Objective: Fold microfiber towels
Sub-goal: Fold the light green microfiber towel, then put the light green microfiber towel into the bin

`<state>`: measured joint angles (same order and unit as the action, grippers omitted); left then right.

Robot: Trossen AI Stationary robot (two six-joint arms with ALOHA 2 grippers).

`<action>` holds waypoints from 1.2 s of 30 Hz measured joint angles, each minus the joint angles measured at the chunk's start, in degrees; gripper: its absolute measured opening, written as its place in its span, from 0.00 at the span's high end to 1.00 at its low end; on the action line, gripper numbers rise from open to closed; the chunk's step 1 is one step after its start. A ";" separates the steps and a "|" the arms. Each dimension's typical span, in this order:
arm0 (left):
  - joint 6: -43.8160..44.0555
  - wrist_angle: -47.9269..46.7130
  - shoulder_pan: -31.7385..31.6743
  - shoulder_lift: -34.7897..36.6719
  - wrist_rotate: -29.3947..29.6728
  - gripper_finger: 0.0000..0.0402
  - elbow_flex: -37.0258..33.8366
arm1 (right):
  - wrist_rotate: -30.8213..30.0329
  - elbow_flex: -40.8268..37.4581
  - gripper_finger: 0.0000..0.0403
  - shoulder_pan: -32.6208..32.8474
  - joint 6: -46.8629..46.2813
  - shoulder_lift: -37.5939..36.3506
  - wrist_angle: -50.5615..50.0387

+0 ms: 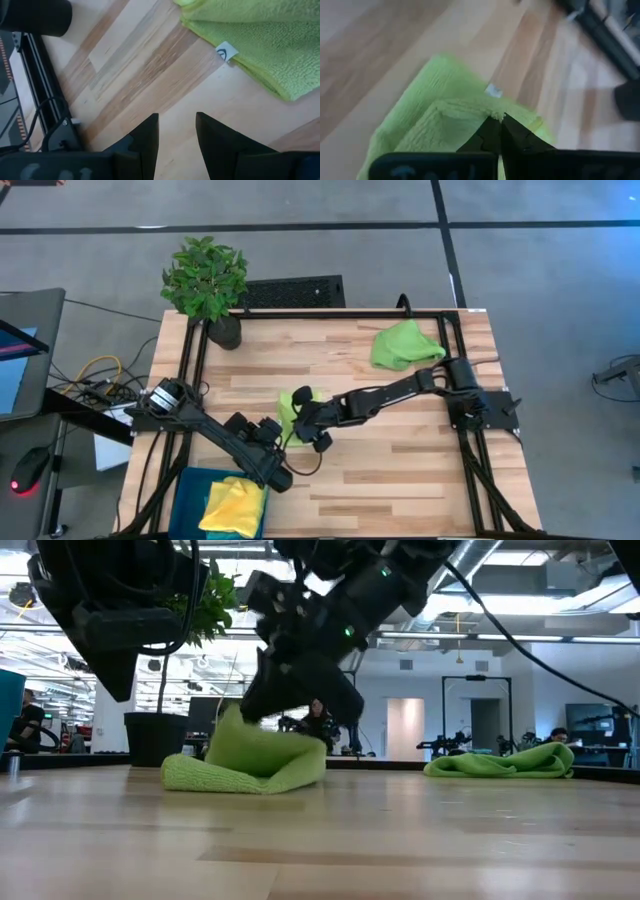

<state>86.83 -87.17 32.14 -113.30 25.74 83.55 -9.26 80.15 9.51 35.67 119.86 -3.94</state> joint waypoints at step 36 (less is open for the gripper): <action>-32.13 23.35 -1.66 -0.15 5.78 0.73 -3.07 | 0.47 0.07 0.41 3.42 -24.05 -14.13 -19.45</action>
<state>54.70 -63.83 30.48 -113.45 31.51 80.48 -8.80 80.21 12.93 11.62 105.73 -23.39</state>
